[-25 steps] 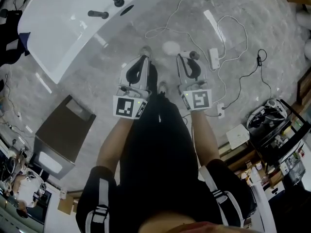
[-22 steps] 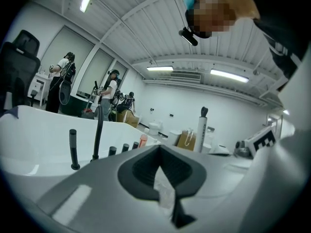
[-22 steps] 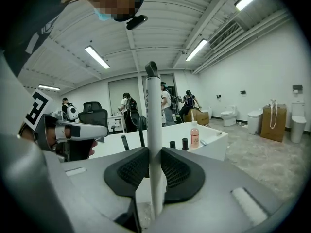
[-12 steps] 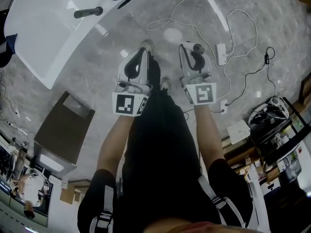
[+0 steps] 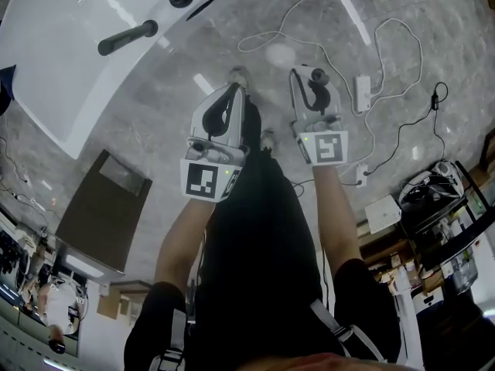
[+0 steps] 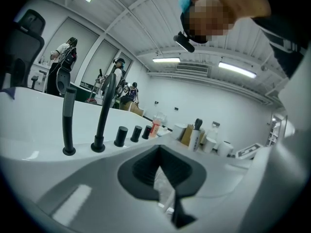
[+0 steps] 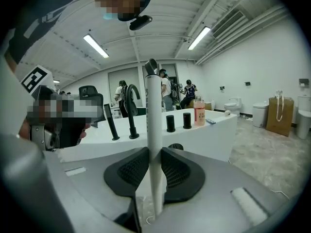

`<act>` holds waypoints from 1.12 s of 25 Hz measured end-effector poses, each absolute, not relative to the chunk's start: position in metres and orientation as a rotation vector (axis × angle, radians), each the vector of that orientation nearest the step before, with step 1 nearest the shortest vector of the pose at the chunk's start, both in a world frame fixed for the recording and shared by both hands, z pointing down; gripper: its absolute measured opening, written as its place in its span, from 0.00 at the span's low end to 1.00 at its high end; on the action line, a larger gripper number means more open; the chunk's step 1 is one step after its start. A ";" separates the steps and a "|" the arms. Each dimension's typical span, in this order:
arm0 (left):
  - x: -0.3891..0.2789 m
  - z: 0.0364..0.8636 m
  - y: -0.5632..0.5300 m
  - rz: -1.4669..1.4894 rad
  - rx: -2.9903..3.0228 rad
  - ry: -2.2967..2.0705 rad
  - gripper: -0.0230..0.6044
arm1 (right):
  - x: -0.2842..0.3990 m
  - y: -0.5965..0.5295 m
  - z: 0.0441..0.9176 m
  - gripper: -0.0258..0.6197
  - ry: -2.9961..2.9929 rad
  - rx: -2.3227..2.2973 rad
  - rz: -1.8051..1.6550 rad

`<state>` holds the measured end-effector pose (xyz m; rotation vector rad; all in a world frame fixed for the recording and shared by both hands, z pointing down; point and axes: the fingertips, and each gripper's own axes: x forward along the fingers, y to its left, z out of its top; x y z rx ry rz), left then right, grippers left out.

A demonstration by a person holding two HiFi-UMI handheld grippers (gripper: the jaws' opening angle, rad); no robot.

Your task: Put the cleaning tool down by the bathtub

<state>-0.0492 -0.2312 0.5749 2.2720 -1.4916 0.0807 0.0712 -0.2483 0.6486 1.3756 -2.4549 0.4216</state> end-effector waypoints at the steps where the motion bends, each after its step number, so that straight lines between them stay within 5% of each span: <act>1: -0.050 0.581 -0.234 0.078 2.266 -1.493 0.05 | 0.070 -0.251 0.657 0.17 -2.454 1.373 0.426; 28: -0.071 0.701 -0.243 -0.005 2.303 -1.557 0.05 | 0.040 -0.270 0.835 0.17 -2.496 1.295 0.372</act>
